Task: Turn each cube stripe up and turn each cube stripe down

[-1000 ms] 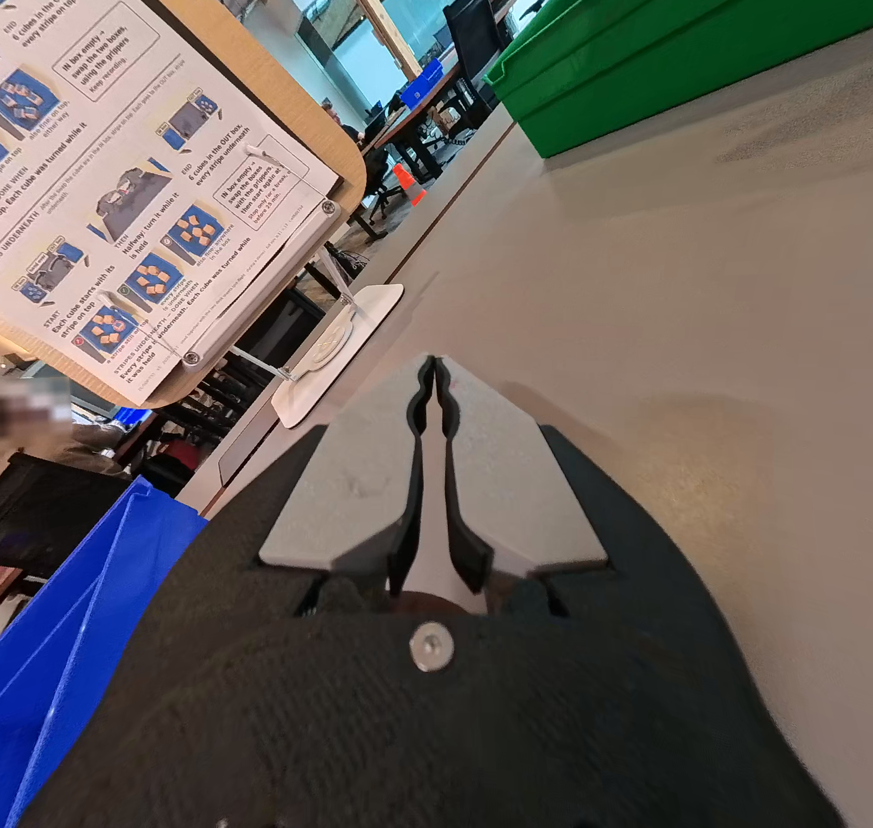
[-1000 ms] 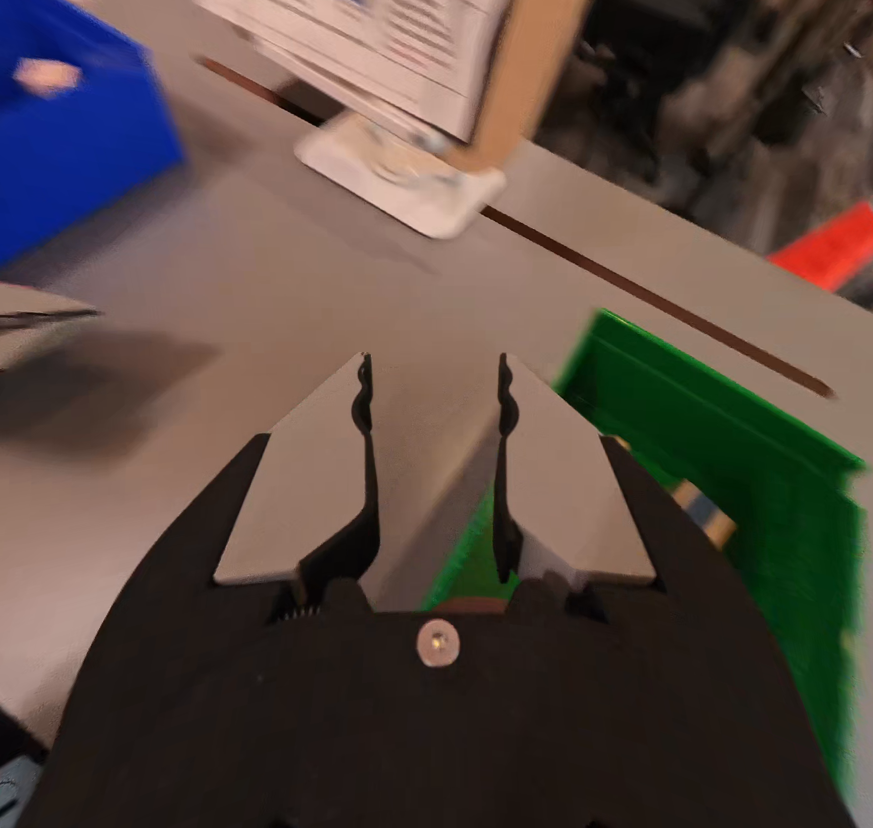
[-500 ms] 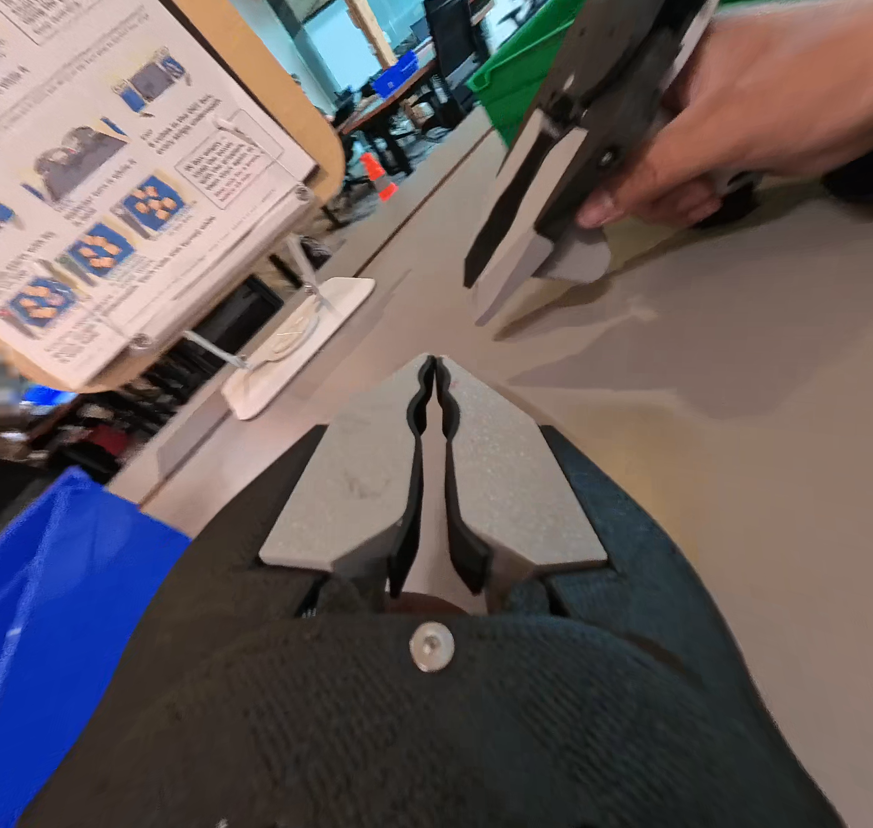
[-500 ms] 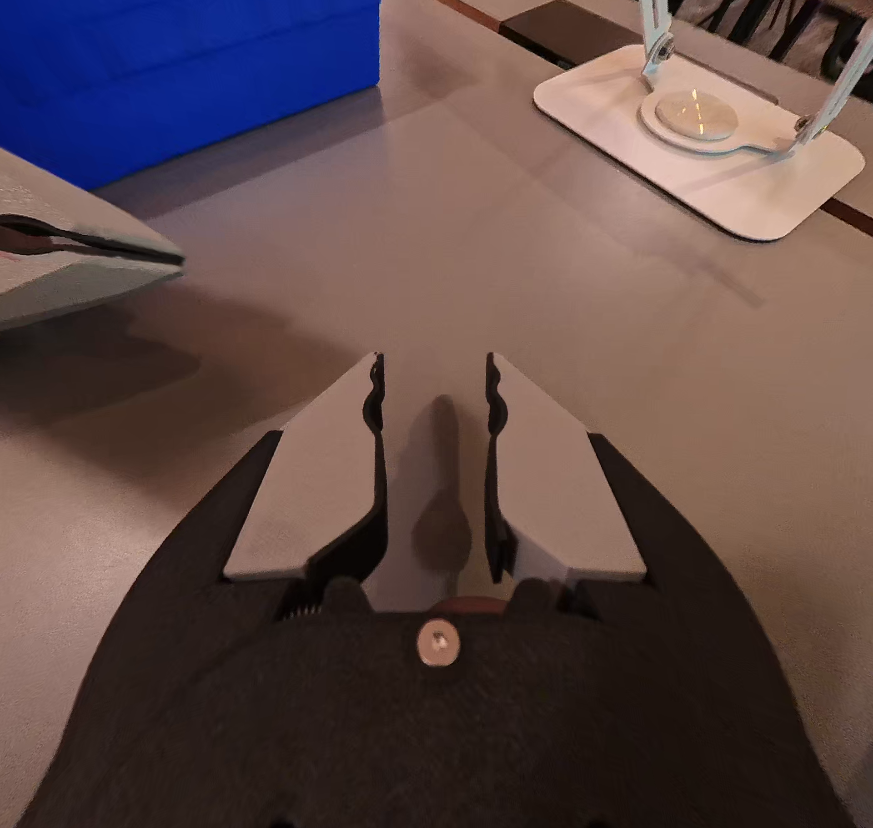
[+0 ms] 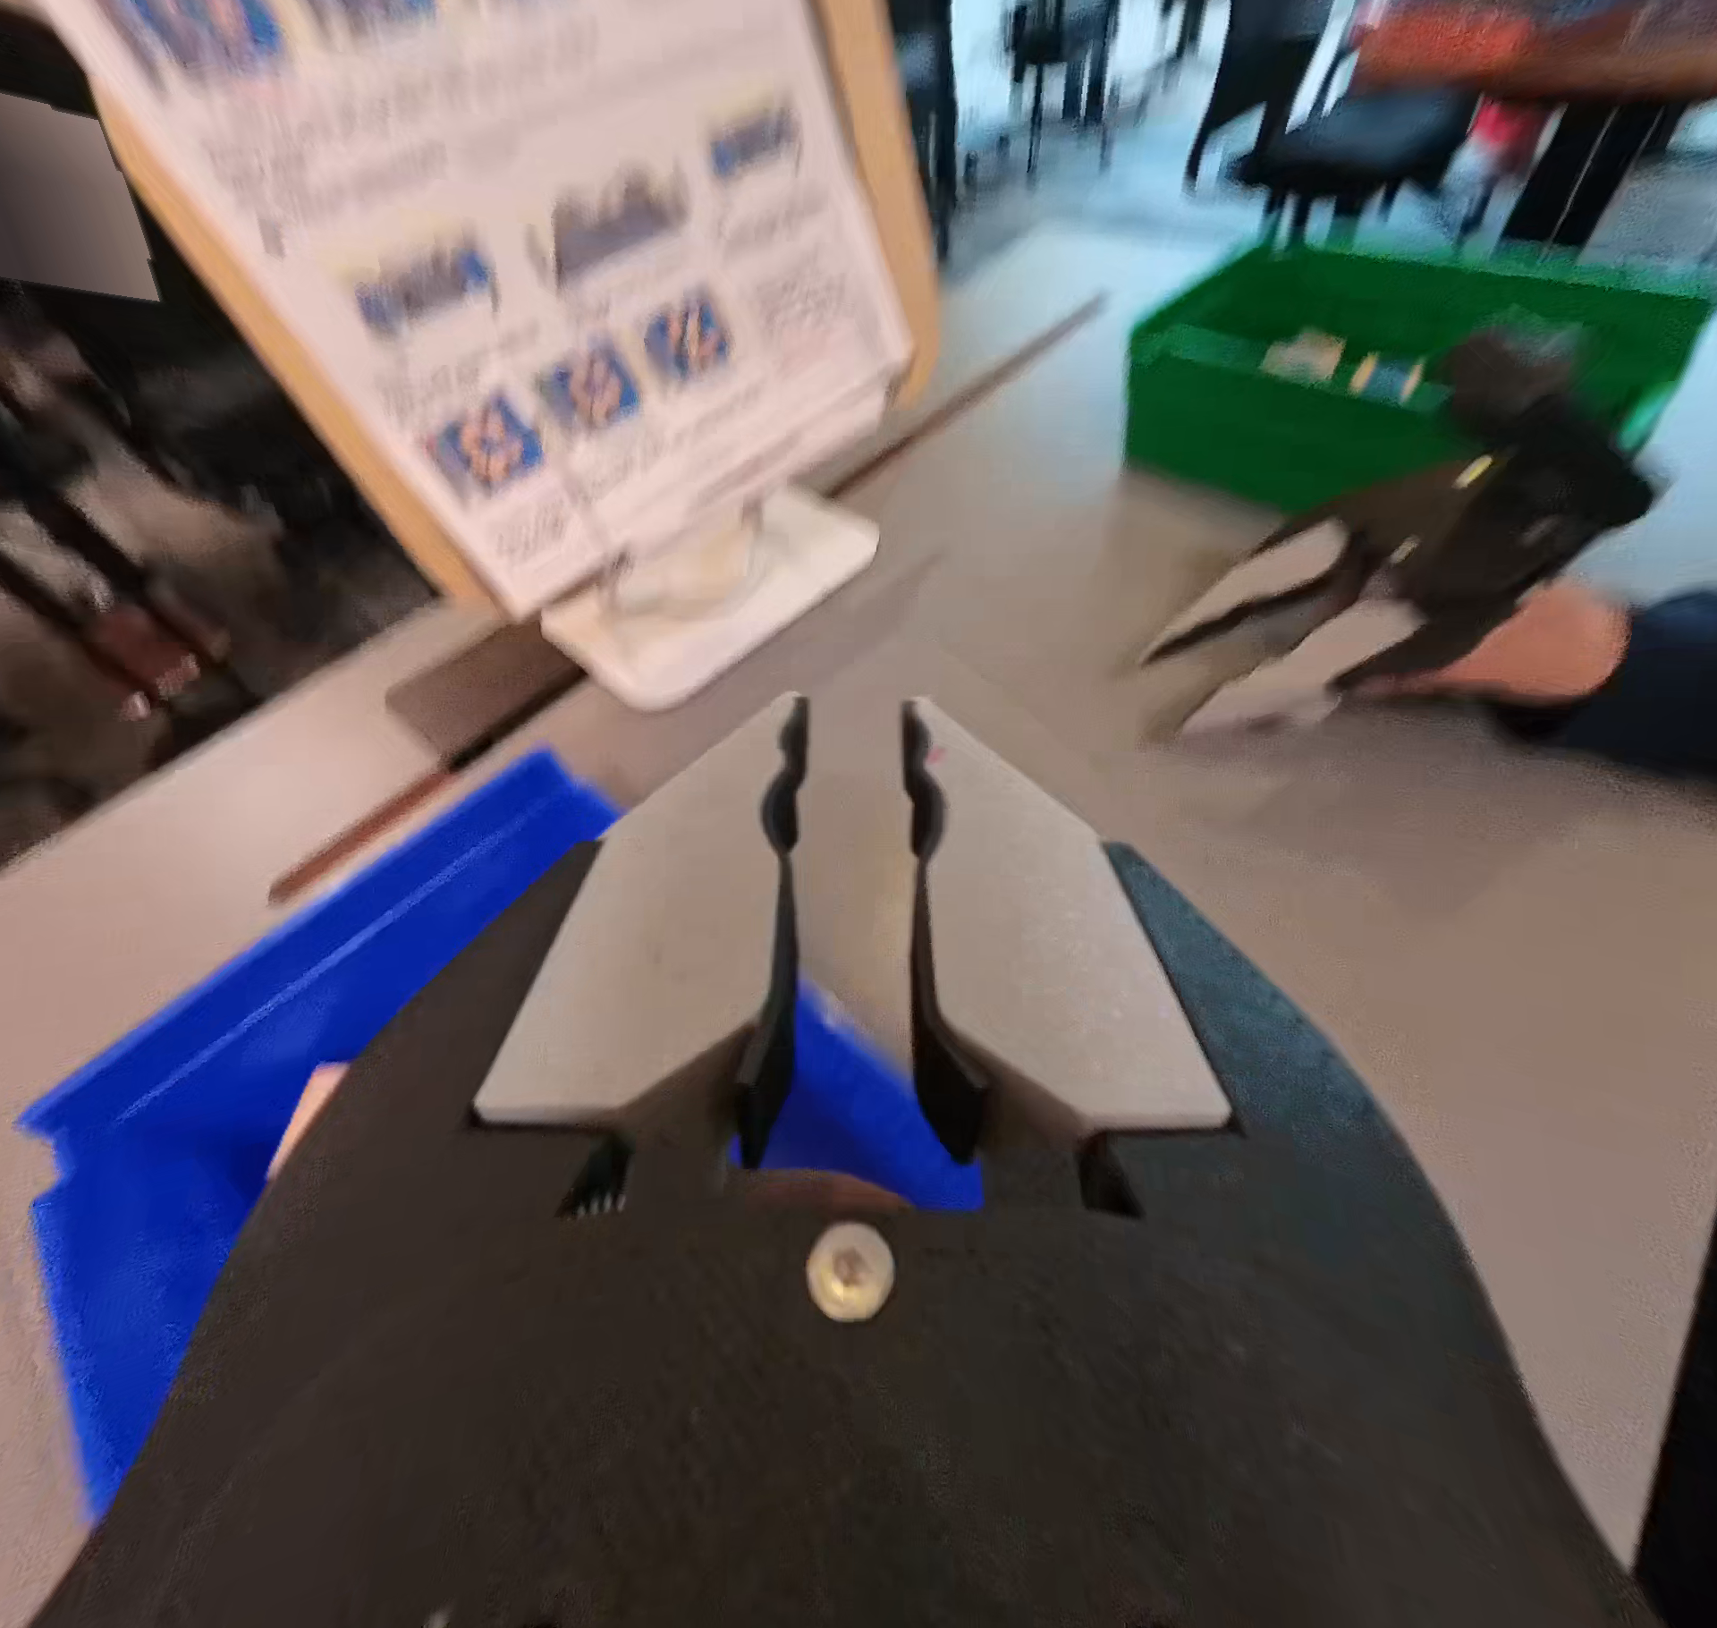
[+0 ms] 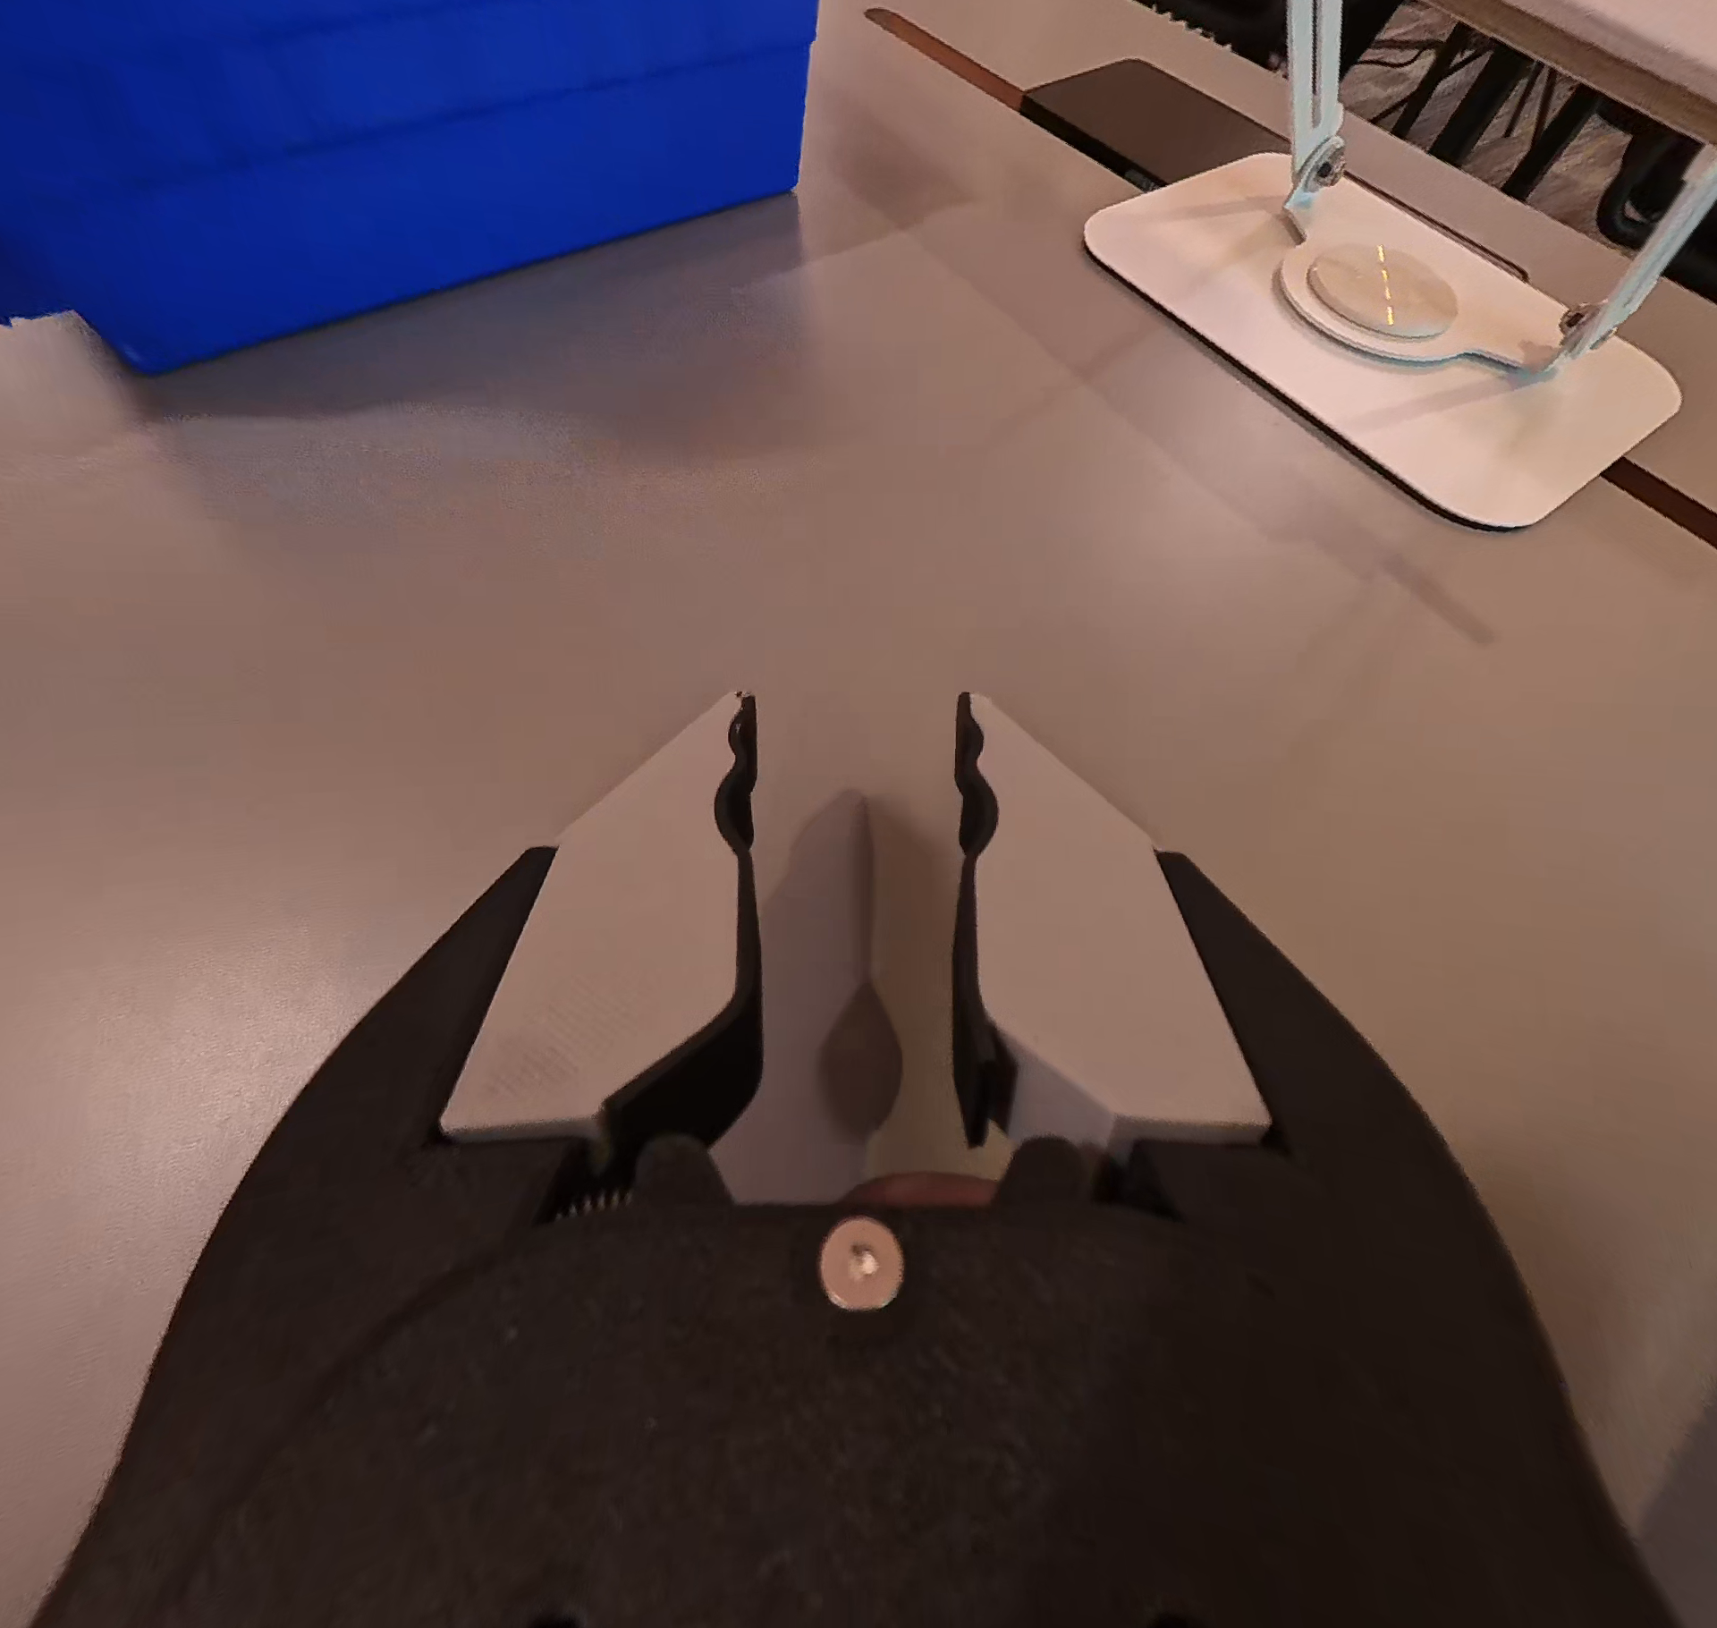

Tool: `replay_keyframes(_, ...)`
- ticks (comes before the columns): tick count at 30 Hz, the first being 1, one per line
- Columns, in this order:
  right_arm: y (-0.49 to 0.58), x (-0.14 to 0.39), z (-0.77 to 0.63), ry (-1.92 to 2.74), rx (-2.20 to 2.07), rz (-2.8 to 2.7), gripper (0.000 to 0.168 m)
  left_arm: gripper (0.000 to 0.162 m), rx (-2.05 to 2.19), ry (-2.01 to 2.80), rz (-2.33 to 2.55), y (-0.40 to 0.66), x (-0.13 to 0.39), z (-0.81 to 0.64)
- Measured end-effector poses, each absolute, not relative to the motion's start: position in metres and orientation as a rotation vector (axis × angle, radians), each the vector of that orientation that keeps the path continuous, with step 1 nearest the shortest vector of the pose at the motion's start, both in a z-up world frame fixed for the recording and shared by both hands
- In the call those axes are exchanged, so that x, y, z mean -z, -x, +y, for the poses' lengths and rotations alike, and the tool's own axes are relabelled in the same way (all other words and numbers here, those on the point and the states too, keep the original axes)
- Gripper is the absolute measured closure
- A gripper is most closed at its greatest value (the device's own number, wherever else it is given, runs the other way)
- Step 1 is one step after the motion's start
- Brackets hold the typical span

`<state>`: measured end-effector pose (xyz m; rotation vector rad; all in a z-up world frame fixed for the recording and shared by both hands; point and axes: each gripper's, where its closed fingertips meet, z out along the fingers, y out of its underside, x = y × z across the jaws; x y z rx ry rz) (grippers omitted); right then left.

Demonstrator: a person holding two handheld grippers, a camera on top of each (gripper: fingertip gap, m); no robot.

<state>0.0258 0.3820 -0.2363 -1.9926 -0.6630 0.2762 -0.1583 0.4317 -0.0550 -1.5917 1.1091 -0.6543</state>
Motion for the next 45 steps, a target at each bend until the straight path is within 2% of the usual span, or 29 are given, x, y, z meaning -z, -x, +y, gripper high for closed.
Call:
replay_keyframes(4, -0.023, 0.24, 0.38, 1.995, -0.26, -0.687, 0.128, 0.125, 0.568, 1.926, 1.275, 0.197, 0.138, 0.493)
replay_keyframes(7, -0.022, 0.24, 0.38, 1.99, -0.252, -0.693, 0.129, 0.116, 0.359, 2.033, 1.416, 0.219, 0.191, 0.517)
replay_keyframes(16, -0.022, 0.245, 0.381, 2.008, -0.268, -0.693, 0.129, 0.108, 0.088, 2.168, 1.72, 0.246, 0.26, 0.536)
replay_keyframes(17, -0.022, 0.245, 0.381, 2.007, -0.267, -0.695, 0.129, 0.113, 0.045, 2.174, 1.727, 0.248, 0.266, 0.54)
replay_keyframes(19, -0.021, 0.243, 0.38, 2.001, -0.263, -0.698, 0.129, 0.114, 0.03, 2.173, 1.728, 0.247, 0.272, 0.543)
replay_keyframes(24, -0.02, 0.242, 0.378, 1.997, -0.273, -0.706, 0.129, 0.116, -0.044, 2.068, 1.728, 0.251, 0.261, 0.545)
replay_keyframes(29, -0.005, 0.232, 0.368, 1.949, -0.366, -0.759, 0.129, 0.116, 0.06, 1.751, 1.544, 0.234, 0.184, 0.532)
replay_keyframes(32, 0.025, 0.222, 0.345, 1.903, -0.661, -0.832, 0.125, 0.116, 0.368, 1.407, 1.568, 0.194, 0.131, 0.459)
replay_keyframes(35, 0.059, 0.202, 0.306, 1.813, -1.067, -0.927, 0.119, 0.116, 0.571, 1.102, 1.621, 0.158, 0.103, 0.375)
replay_keyframes(41, 0.086, 0.142, 0.236, 1.488, -1.688, -1.021, 0.11, 0.116, 0.708, 0.681, 1.629, 0.098, 0.098, 0.251)
replay_keyframes(45, 0.079, 0.115, 0.225, 1.346, -1.905, -0.956, 0.106, 0.117, 0.613, 0.584, 1.602, 0.067, 0.115, 0.231)
